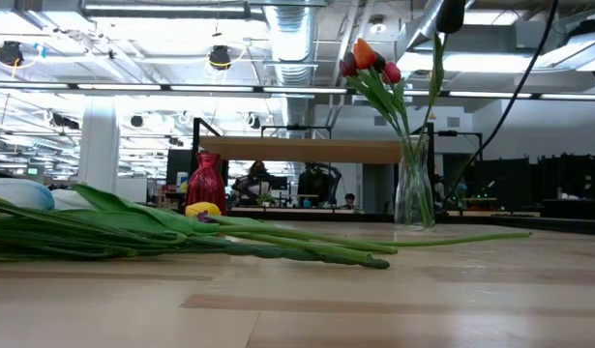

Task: Pick and place flowers into a vace then onto a shelf
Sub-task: Put the light pink flower into the transparent vase

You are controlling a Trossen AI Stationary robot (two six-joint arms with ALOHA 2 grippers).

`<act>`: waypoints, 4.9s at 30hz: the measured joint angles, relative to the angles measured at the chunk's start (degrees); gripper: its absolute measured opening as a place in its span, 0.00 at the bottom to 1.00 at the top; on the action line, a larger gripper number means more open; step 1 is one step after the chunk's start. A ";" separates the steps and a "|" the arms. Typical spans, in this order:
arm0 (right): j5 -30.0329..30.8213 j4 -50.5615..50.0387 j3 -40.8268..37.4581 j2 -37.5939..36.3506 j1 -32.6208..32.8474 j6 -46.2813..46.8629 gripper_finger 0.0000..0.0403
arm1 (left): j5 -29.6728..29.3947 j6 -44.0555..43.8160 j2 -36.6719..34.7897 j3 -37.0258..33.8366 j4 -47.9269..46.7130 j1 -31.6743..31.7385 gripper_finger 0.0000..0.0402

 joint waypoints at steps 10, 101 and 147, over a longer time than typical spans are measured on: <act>-3.24 -0.95 0.14 0.00 -0.50 0.04 0.30 | 17.55 -0.72 0.04 8.34 -16.42 5.41 0.00; -8.99 -15.22 8.88 -3.62 -2.35 7.00 0.00 | 1.57 -9.35 -18.54 1.11 -17.88 9.28 0.42; 1.27 8.42 -23.11 -43.14 -20.64 -0.78 0.00 | 5.24 -8.73 -23.69 -28.63 13.84 8.56 0.38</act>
